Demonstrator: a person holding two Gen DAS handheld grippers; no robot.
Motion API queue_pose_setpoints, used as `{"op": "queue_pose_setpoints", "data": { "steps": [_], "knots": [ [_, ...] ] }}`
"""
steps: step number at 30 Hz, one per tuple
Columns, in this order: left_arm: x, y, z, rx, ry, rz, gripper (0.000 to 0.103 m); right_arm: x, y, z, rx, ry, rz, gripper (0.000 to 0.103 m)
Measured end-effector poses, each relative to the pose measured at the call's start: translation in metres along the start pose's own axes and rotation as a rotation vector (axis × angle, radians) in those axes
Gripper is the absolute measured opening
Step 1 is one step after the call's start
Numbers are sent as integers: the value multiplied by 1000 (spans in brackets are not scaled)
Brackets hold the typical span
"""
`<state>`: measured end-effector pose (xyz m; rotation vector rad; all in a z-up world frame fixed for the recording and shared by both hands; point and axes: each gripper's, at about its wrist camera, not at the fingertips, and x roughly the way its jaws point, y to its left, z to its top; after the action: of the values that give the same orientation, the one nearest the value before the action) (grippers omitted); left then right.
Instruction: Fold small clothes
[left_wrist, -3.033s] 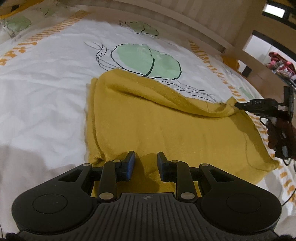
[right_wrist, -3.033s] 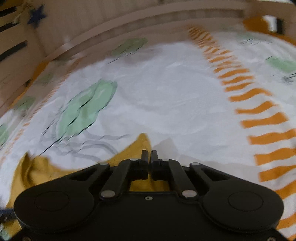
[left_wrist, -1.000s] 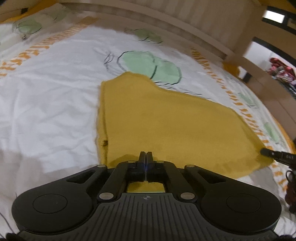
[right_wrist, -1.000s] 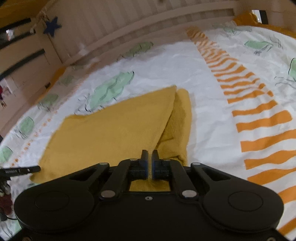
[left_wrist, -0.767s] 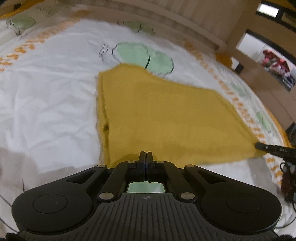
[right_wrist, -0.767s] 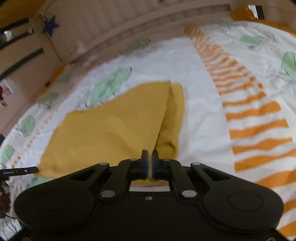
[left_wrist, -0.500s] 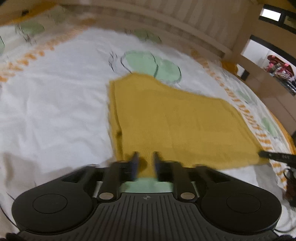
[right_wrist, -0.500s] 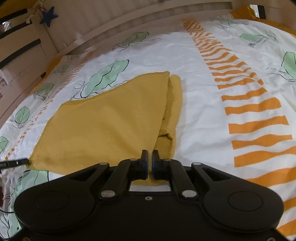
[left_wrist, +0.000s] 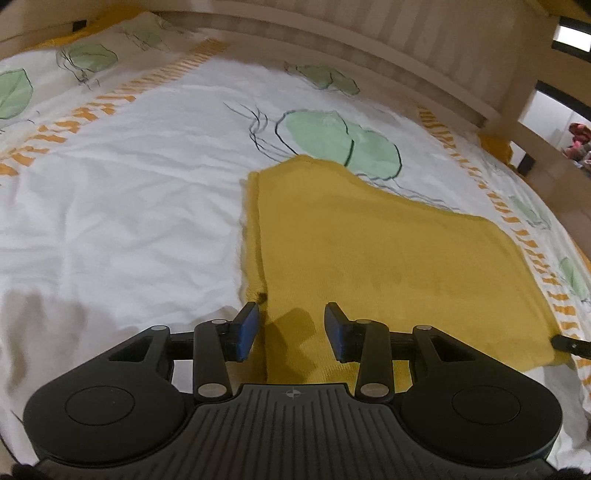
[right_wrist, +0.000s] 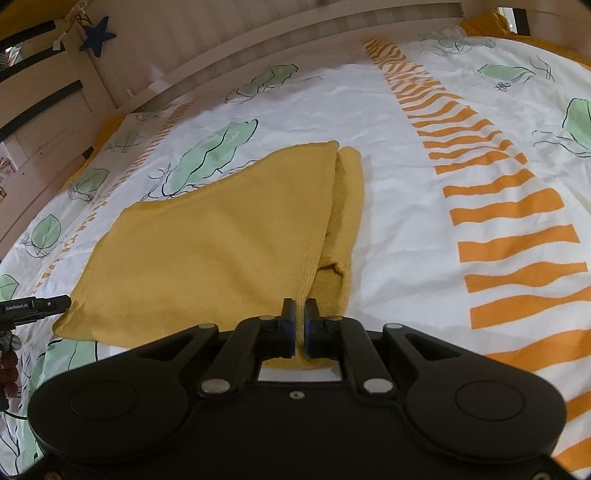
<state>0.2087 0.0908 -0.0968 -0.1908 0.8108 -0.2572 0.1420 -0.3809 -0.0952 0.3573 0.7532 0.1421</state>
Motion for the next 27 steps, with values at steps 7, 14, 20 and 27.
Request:
{"op": "queue_pose_setpoints", "data": {
  "steps": [7, 14, 20, 27],
  "knots": [
    [9, 3, 2, -36, 34, -53, 9, 1, -1, -1, 7, -3, 3, 13],
    [-11, 7, 3, -4, 73, -161, 3, -15, 1, 3, -2, -5, 6, 9],
    [-2, 23, -5, -10, 120, -76, 5, 0, -2, 1, 1, 69, -38, 10],
    [-9, 35, 1, -28, 93, -72, 6, -8, -2, 4, -21, 76, -51, 9]
  ]
}}
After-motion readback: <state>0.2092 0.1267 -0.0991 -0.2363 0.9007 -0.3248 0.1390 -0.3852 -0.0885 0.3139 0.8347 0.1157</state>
